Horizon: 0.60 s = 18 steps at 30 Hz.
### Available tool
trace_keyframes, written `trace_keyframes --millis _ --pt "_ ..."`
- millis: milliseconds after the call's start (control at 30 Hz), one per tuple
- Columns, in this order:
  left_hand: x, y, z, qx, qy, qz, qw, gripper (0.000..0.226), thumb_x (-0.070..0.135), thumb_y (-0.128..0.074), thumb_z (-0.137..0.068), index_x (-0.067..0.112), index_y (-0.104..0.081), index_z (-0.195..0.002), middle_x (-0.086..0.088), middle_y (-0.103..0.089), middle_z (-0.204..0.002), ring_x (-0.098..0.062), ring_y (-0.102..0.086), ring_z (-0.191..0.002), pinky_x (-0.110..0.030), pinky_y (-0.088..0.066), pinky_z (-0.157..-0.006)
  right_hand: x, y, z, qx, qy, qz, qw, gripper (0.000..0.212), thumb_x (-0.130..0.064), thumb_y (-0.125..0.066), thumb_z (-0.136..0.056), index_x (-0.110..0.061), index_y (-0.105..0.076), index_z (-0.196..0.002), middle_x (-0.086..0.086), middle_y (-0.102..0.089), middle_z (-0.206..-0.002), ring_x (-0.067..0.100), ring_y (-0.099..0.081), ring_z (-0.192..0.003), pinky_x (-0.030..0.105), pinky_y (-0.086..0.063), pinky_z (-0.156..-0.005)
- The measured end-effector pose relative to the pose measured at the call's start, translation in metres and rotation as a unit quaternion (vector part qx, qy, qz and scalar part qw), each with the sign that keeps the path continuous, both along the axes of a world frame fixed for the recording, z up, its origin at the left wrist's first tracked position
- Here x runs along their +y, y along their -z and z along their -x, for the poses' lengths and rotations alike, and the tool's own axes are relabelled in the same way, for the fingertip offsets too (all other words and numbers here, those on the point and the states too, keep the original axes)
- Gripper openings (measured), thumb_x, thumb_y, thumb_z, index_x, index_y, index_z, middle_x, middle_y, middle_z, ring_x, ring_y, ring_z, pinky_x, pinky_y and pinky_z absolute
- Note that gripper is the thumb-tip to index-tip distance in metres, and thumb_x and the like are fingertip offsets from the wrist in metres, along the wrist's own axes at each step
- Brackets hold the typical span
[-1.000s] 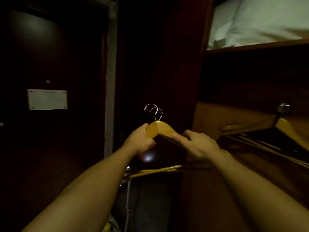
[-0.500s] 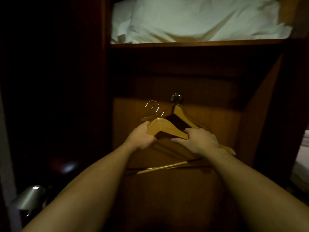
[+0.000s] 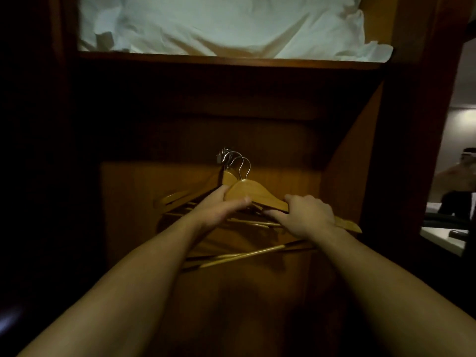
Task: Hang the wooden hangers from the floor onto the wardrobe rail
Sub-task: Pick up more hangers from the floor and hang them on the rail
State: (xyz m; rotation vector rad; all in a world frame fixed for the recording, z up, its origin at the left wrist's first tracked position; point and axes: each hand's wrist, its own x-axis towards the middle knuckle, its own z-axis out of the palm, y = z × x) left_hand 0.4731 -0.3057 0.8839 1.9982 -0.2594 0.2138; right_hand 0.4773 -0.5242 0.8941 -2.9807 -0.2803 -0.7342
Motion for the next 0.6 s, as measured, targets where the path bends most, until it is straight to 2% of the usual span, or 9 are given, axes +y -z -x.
trace_keyframes --millis 67,133,200,300,433,500,600 --pt "0.012 -0.007 -0.014 0.018 0.013 0.023 0.999 0.047 0.059 -0.044 -0.097 0.027 -0.055 -0.129 -0.003 -0.063 -0.12 -0.023 -0.061 -0.107 -0.04 -0.05 -0.093 0.005 -0.001 -0.012 -0.013 0.007 -0.007 1.0 0.064 -0.08 -0.036 -0.087 -0.029 -0.057 -0.118 -0.007 -0.06 -0.083 0.015 -0.062 -0.078 0.034 -0.057 -0.071" --pt "0.025 -0.011 -0.031 0.032 0.006 0.041 0.999 0.044 0.051 -0.03 -0.104 0.023 -0.057 -0.125 -0.006 -0.065 -0.109 -0.022 -0.062 -0.096 -0.034 -0.048 -0.081 0.007 0.002 -0.021 -0.022 0.019 -0.015 0.999 0.062 -0.079 -0.035 -0.089 -0.029 -0.056 -0.12 -0.008 -0.059 -0.082 0.014 -0.061 -0.077 0.032 -0.055 -0.067" --pt "0.037 -0.013 -0.049 0.036 0.006 0.036 0.999 0.037 0.042 -0.031 -0.106 0.018 -0.057 -0.119 -0.01 -0.064 -0.104 -0.022 -0.061 -0.089 -0.035 -0.048 -0.078 0.009 0.007 -0.03 -0.017 0.035 -0.025 0.999 0.06 -0.076 -0.036 -0.091 -0.028 -0.055 -0.123 -0.009 -0.056 -0.081 0.013 -0.059 -0.077 0.03 -0.05 -0.064" --pt "0.049 -0.014 -0.075 0.03 0.022 0.008 0.999 0.024 0.036 -0.037 -0.106 0.023 -0.056 -0.112 -0.016 -0.062 -0.118 -0.026 -0.06 -0.098 -0.041 -0.047 -0.087 0.01 0.015 -0.044 -0.004 0.053 -0.043 0.998 0.058 -0.073 -0.037 -0.093 -0.028 -0.054 -0.124 -0.011 -0.054 -0.08 0.011 -0.059 -0.077 0.03 -0.052 -0.068" --pt "0.051 -0.018 -0.102 0.019 0.041 -0.009 0.999 0.023 0.036 -0.039 -0.105 0.024 -0.057 -0.112 -0.013 -0.064 -0.119 -0.032 -0.061 -0.111 -0.05 -0.047 -0.1 0.012 0.018 -0.066 -0.005 0.067 -0.053 0.996 0.055 -0.073 -0.037 -0.093 -0.028 -0.055 -0.118 -0.01 -0.057 -0.08 0.009 -0.059 -0.072 0.029 -0.054 -0.066" --pt "0.048 -0.02 -0.116 0.017 0.043 -0.007 0.999 0.023 0.035 -0.039 -0.106 0.023 -0.056 -0.115 -0.009 -0.064 -0.116 -0.03 -0.061 -0.11 -0.047 -0.047 -0.098 0.012 0.016 -0.079 -0.008 0.074 -0.049 0.996 0.057 -0.075 -0.036 -0.091 -0.027 -0.056 -0.116 -0.01 -0.058 -0.08 0.009 -0.059 -0.072 0.031 -0.056 -0.067" --pt "0.046 -0.025 -0.134 0.004 0.032 -0.006 0.999 0.023 0.036 -0.038 -0.106 0.024 -0.054 -0.116 -0.002 -0.062 -0.105 -0.023 -0.059 -0.1 -0.038 -0.046 -0.084 0.012 0.011 -0.097 -0.023 0.078 -0.042 0.996 0.059 -0.075 -0.036 -0.091 -0.027 -0.056 -0.119 -0.01 -0.054 -0.078 0.011 -0.058 -0.073 0.029 -0.05 -0.061"
